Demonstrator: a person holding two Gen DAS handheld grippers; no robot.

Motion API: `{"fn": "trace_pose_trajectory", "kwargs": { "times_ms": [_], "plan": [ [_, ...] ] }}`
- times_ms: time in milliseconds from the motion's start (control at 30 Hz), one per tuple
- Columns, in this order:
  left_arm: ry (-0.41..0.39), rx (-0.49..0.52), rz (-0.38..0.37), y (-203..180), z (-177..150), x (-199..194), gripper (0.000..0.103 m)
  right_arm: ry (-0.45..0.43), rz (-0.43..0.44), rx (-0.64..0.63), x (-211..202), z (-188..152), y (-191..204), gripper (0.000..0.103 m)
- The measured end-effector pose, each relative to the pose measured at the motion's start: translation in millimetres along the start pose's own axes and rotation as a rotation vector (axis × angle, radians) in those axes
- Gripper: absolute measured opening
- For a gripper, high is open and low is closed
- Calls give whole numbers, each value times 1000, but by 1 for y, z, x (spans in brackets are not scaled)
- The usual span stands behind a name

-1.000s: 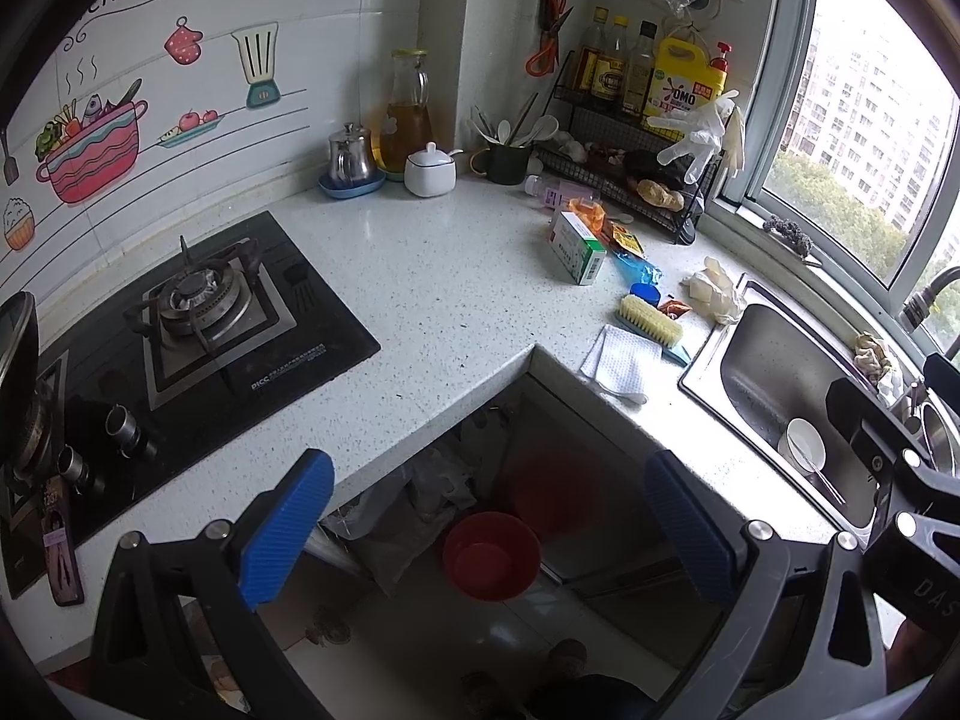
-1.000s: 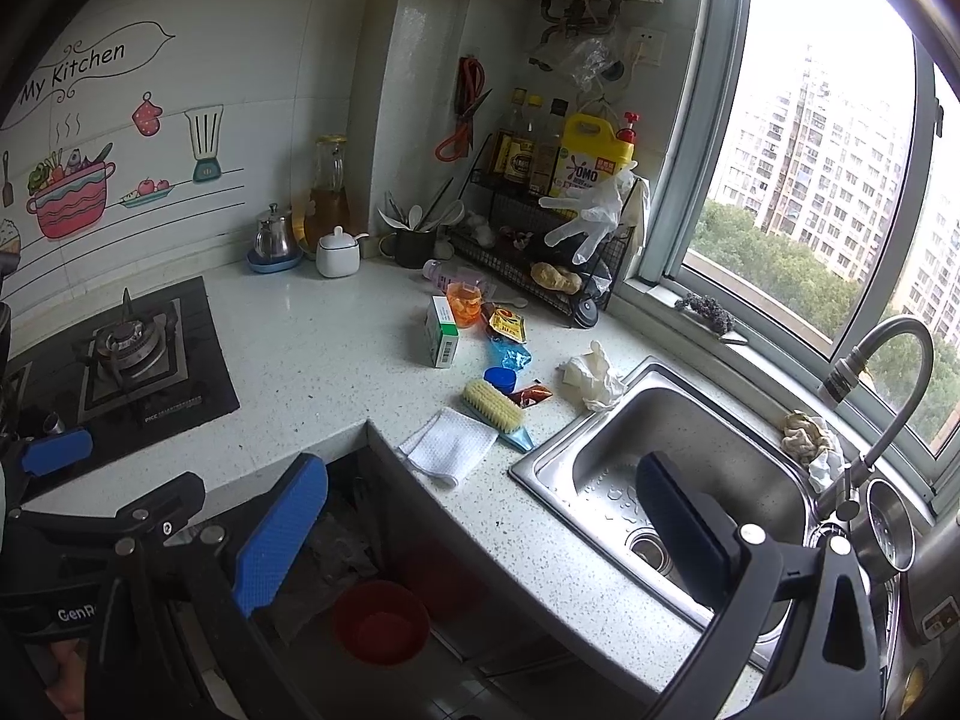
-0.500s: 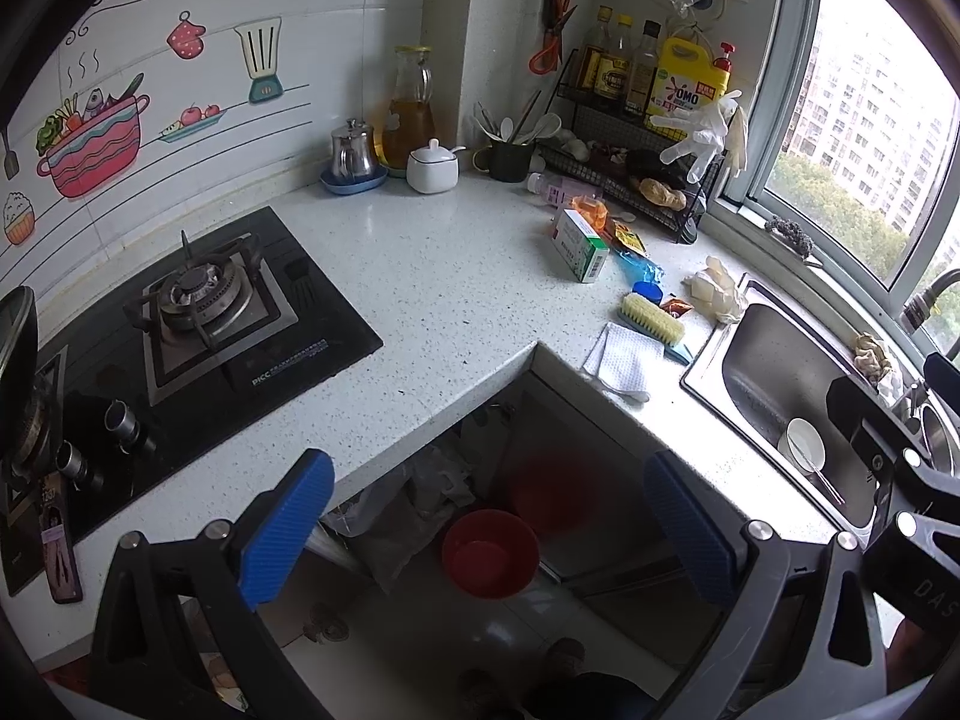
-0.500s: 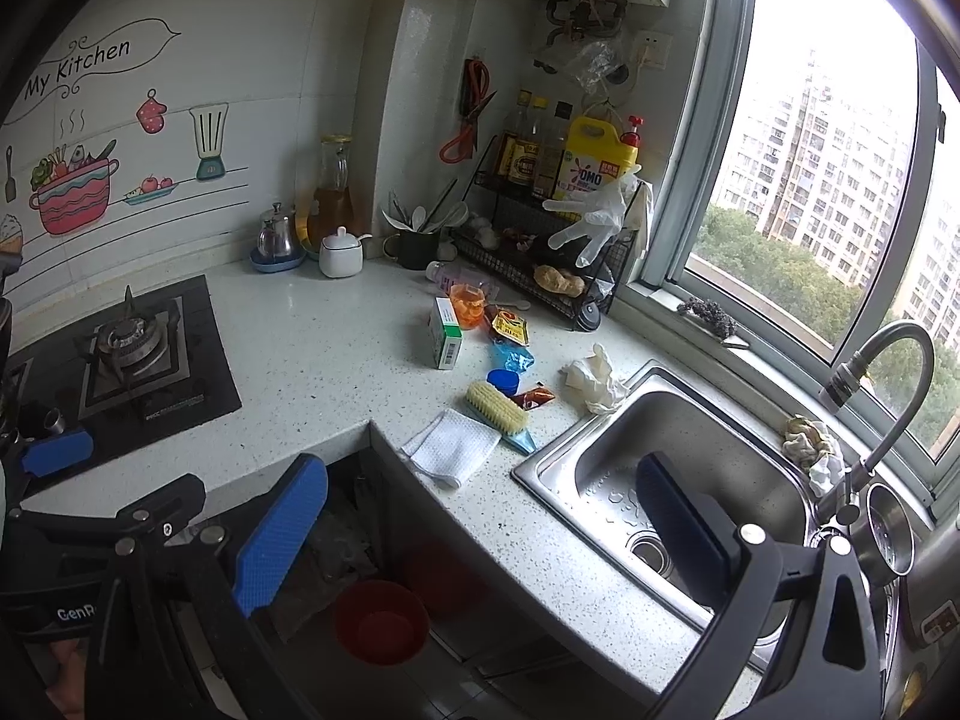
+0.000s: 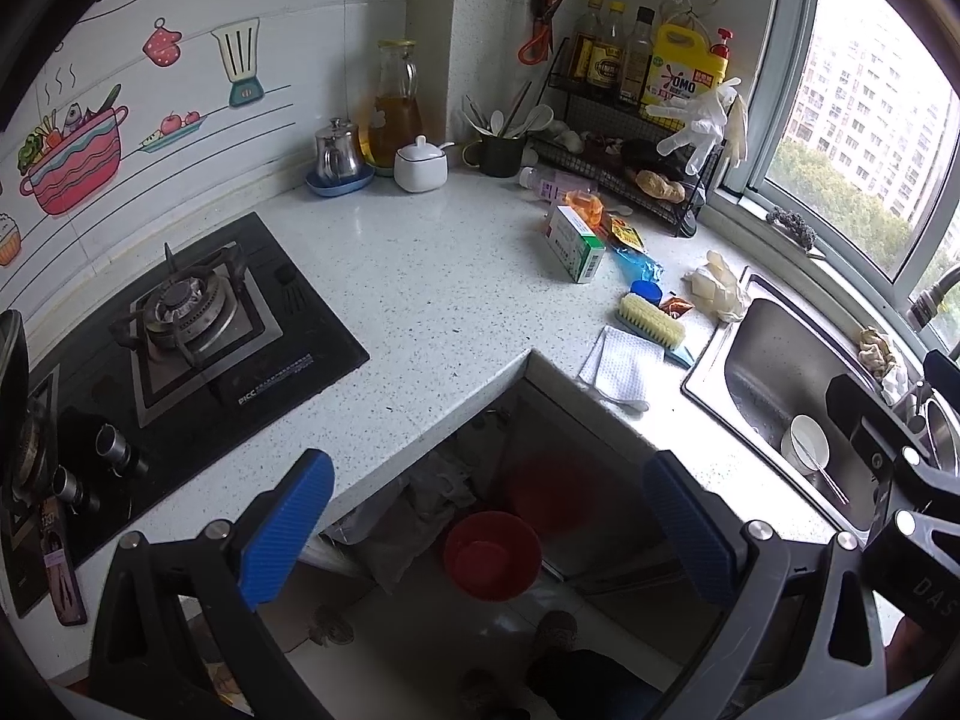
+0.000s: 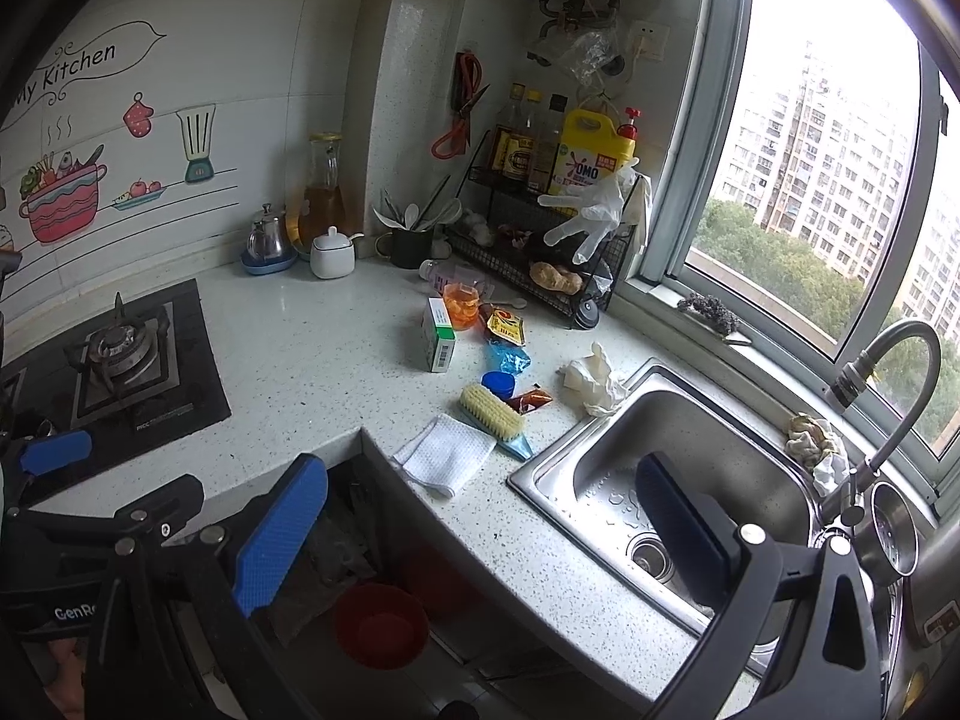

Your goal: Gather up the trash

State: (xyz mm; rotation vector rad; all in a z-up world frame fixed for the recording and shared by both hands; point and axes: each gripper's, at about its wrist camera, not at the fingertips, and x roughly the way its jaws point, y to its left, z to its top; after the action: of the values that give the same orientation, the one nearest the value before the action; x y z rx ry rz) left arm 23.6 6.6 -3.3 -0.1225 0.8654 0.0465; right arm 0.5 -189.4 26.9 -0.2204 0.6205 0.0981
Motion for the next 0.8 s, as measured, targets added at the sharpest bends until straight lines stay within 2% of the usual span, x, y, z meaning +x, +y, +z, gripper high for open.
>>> {"fn": "trace_pose_trajectory", "kwargs": {
  "times_ms": [367,800],
  "plan": [
    [58,35,6,-25,44,61,103,55,20,22,58,14,-19,103],
    [85,55,22,-68,149,152,103,76,62,16,155,79,-61,103]
  ]
}}
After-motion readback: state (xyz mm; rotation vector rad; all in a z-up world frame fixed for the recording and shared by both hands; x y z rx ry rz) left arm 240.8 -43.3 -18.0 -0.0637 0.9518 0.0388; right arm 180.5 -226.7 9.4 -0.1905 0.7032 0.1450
